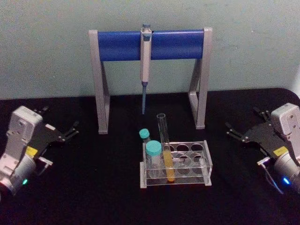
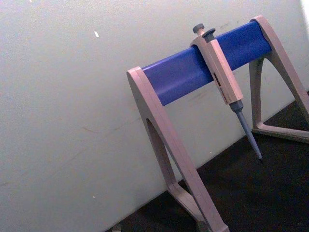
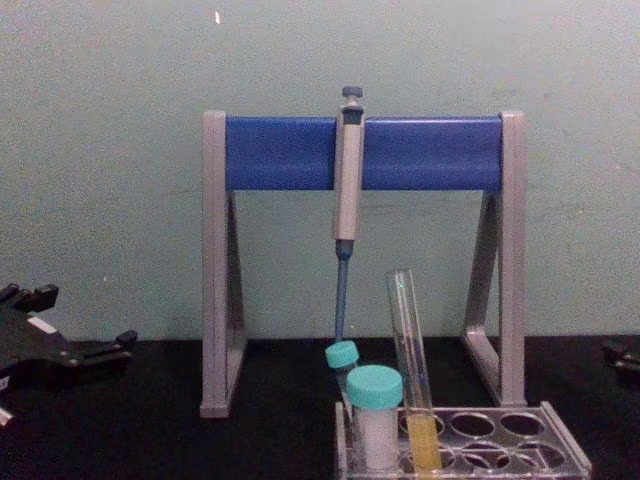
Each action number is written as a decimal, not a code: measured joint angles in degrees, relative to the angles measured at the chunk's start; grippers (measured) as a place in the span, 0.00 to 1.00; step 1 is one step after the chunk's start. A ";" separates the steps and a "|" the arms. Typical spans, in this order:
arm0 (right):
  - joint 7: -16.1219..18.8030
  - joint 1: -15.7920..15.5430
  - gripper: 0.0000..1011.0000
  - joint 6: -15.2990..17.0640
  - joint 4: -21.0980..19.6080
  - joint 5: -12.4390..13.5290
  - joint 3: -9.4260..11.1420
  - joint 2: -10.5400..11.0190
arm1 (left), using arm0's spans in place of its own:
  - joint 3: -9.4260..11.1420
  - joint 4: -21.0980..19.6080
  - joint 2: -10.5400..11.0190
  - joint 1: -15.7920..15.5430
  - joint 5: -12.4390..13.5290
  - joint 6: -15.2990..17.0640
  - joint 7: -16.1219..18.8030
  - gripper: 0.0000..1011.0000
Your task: Pick up the test tube from the test tube rack, shake it, then place it back into the test tube rack.
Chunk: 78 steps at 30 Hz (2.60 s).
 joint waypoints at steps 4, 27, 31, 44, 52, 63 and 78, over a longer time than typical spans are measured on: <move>2.24 -1.32 0.99 0.19 -1.74 1.57 0.58 -0.18 | 0.00 0.00 0.00 0.00 0.00 0.00 0.00 0.99; 21.00 -2.53 0.99 4.84 -6.83 12.00 0.84 -1.24 | 0.00 0.00 0.00 0.00 0.00 0.00 0.00 0.99; 24.66 -1.02 0.99 6.20 -6.75 12.49 0.02 -1.61 | 0.00 0.00 0.00 0.00 0.00 0.00 0.00 0.99; 29.97 4.97 0.99 9.67 -3.39 12.04 -2.44 -4.08 | 0.00 0.00 0.00 0.00 0.00 0.00 0.00 0.99; 32.27 8.45 0.99 11.47 -1.12 12.47 -4.19 -5.00 | 0.00 0.00 0.00 0.00 0.00 0.00 0.00 0.99; 33.18 11.10 0.99 12.76 0.65 13.13 -5.98 -5.78 | 0.00 0.00 0.00 0.00 0.00 0.00 0.00 0.99; 33.21 12.07 0.99 13.46 1.29 13.51 -7.50 -5.63 | 0.00 0.00 0.00 0.00 0.00 0.00 0.00 0.99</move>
